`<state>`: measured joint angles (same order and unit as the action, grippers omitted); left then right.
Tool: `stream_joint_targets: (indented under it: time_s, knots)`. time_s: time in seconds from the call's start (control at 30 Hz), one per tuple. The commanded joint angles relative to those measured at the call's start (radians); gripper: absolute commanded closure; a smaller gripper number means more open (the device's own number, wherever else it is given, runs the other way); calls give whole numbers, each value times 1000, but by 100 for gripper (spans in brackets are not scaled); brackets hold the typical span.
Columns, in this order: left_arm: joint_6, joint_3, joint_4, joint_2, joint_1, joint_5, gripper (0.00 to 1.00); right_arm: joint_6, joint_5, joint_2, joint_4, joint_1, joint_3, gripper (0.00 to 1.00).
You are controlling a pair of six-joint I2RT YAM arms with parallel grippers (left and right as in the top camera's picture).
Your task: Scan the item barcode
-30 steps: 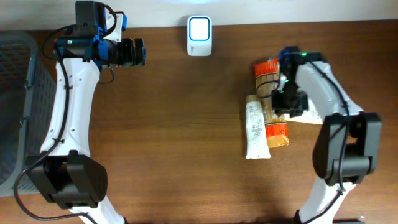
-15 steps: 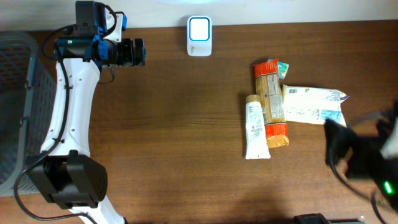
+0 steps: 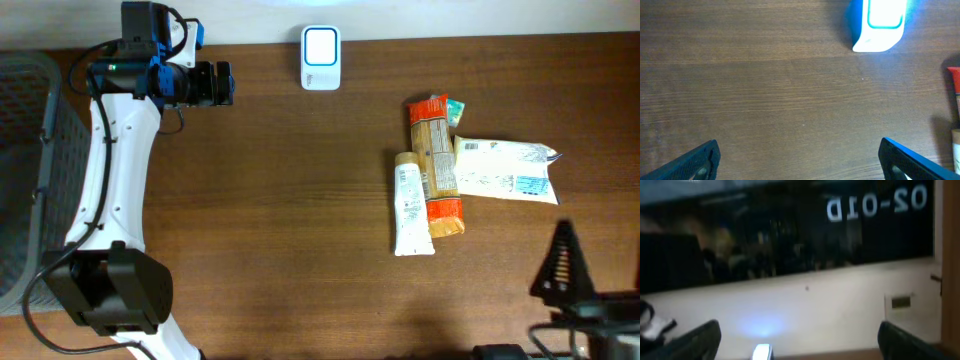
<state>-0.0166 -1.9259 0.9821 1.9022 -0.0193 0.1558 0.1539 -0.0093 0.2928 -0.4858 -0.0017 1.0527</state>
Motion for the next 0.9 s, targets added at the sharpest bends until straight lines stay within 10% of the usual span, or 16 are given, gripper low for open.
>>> stream_joint_targets:
  time_s: [0.0,0.27,0.87]
  knots:
    - [2,-1,-2,0,1,0,1,2,-3,-73,241,-5,-234,1]
    - [2,-1,-2,0,1,0,1,20,-6,-78,760,-5,-663,1]
    - [2,-1,-2,0,3,1,1,20,-118,-289,669,-5,-1047,1]
